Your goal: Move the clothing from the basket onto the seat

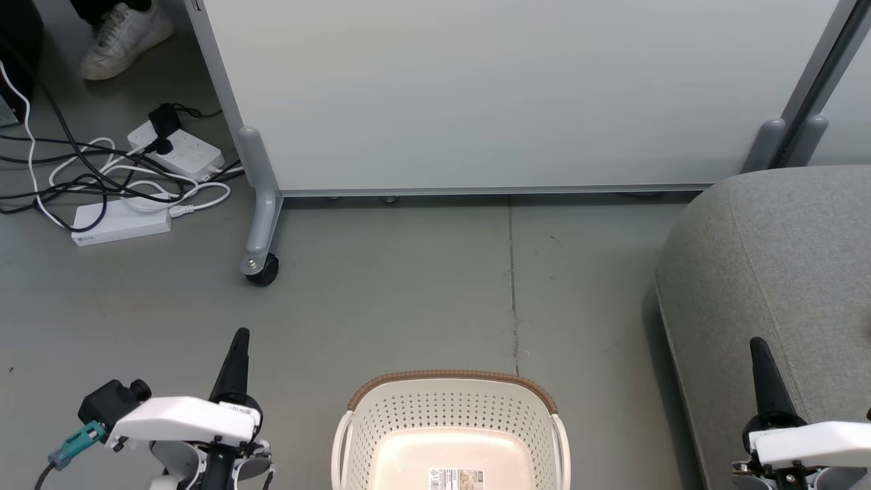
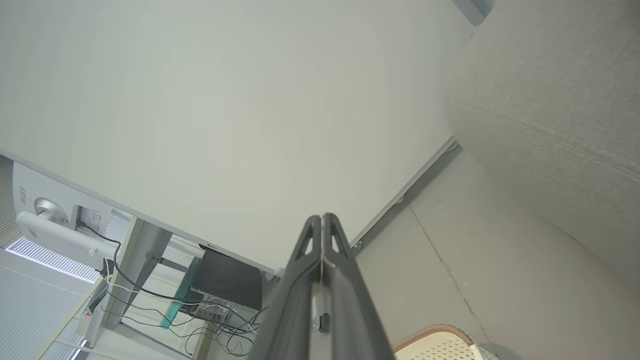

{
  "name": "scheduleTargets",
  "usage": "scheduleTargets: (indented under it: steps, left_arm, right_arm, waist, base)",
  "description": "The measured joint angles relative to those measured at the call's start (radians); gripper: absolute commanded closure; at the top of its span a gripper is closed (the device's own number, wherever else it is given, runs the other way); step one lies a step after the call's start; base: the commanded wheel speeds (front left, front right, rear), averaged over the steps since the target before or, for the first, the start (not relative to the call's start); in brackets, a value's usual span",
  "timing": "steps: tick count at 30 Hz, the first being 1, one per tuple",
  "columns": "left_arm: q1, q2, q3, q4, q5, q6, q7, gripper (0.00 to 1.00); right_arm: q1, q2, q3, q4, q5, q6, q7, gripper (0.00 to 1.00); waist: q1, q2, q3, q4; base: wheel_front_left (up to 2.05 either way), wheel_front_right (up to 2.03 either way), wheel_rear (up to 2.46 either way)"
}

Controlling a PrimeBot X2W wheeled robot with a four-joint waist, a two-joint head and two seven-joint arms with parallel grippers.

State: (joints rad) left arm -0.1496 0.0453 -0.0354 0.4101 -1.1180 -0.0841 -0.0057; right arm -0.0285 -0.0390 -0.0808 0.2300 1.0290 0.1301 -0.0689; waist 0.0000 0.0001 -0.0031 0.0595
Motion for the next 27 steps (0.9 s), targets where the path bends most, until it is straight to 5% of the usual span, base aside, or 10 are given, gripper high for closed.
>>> scheduleTargets:
  steps: [27]
  left_arm:
    - [-0.065,0.001,0.050,0.012,-0.213,-0.021,0.076,1.00]
  right_arm:
    - [-0.035,-0.003,-0.036,0.007,0.257,-0.001,0.057,1.00]
  waist:
    - [0.0000,0.0000,0.001,-0.023]
  base:
    - [0.00,0.00,0.00]
